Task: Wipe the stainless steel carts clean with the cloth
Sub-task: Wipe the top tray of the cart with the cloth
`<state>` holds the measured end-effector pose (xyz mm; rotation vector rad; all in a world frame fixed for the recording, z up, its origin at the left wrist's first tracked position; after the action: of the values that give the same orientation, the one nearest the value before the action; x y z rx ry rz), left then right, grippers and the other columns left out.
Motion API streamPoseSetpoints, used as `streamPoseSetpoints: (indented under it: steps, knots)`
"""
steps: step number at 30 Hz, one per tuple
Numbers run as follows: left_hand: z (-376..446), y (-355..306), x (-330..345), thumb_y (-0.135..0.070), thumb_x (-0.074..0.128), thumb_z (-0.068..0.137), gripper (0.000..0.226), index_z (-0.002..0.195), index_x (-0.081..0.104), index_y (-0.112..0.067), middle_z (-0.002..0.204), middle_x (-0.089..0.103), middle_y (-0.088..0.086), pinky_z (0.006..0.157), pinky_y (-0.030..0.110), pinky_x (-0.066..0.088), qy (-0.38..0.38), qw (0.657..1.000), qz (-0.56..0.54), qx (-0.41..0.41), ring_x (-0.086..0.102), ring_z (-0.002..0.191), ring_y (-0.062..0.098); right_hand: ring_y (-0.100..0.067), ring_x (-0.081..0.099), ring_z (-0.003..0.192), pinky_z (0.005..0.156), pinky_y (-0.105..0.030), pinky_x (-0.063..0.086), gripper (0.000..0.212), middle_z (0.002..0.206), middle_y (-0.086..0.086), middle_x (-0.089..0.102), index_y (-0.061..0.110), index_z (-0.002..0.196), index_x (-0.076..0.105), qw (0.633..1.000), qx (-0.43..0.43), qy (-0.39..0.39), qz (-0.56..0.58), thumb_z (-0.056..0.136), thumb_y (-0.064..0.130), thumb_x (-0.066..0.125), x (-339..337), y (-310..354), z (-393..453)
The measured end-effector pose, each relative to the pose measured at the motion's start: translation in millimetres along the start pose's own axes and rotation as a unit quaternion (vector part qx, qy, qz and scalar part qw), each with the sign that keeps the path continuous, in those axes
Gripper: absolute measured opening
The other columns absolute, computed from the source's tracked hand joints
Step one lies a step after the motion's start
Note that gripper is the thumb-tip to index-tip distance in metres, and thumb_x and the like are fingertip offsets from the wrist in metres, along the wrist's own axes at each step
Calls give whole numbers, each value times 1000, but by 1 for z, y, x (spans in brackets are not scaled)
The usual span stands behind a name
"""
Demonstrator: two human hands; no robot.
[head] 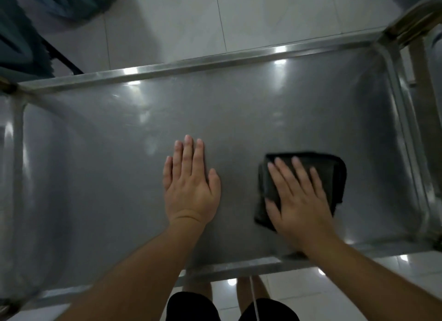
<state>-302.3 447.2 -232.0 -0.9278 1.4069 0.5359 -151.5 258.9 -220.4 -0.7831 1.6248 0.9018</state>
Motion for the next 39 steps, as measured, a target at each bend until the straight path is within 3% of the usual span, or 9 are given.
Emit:
streamPoseSetpoints:
  steps: [3,9,15,19,23,26,30,34,39]
  knots:
    - [-1,0,0,-46,28,103,72,170,22,-20,178,12,1,132,45,7,9,1000,2,1,4,165,19,-27,20,158,127,-53,13,73,169,1,30,23,163,31,999,19,-26,-3,97,50,44,-13,7,95]
    - [0,2,0,-48,28,103,73,170,18,-23,178,9,-2,133,43,3,19,1000,-4,-5,-1,164,16,-24,3,161,129,-49,-1,75,174,5,10,28,167,11,998,57,-11,13,98,55,27,-30,34,245]
    - [5,5,-15,-52,23,104,71,171,12,-28,179,1,-6,130,34,-11,73,997,-36,10,-9,163,11,-25,-3,161,129,-49,-3,75,175,6,1,28,167,1,998,66,1,8,100,56,23,-31,37,251]
    - [27,39,-34,-54,29,106,64,167,22,-35,175,20,-10,128,36,6,74,995,-49,47,14,161,14,-26,-4,161,129,-49,-3,76,175,6,-1,27,167,0,998,66,15,1,101,57,21,-30,37,252]
    - [47,84,-37,-48,34,109,64,169,20,-31,177,17,-5,131,39,1,44,997,14,61,8,164,16,-27,-4,161,128,-50,-3,75,175,5,-2,26,166,-2,998,65,21,-13,101,57,18,-33,36,253]
    - [47,91,-27,-51,32,108,65,169,19,-30,176,19,-6,131,37,0,16,996,23,79,8,163,14,-27,3,161,129,-50,1,74,175,5,8,26,167,7,998,51,17,-12,100,55,22,-30,50,229]
    - [46,94,-24,-50,33,107,66,169,22,-30,175,22,-6,130,34,-2,-3,996,24,82,12,163,14,-26,17,159,128,-53,12,71,169,2,30,25,165,25,1000,-18,-7,18,101,51,40,-7,80,100]
    - [45,92,-25,-49,35,106,67,169,22,-30,176,22,-6,132,41,6,6,997,11,79,11,163,14,-26,15,160,123,-60,23,79,172,6,22,26,166,23,998,-43,39,2,95,49,51,22,102,-67]
    - [45,91,-25,-48,33,105,68,169,22,-27,176,20,-4,132,44,7,11,996,18,83,10,164,16,-24,16,160,124,-58,21,80,171,7,24,27,165,26,993,-85,80,-4,93,50,52,25,101,-56]
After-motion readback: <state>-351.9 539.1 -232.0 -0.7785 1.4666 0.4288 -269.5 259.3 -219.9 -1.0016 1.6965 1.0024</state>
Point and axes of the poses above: each hand's wrist, its own z-axis towards the middle knuckle, its own x-axis out of the palm, y = z × x, the point moved 3 cm from there along z, towards the middle knuckle
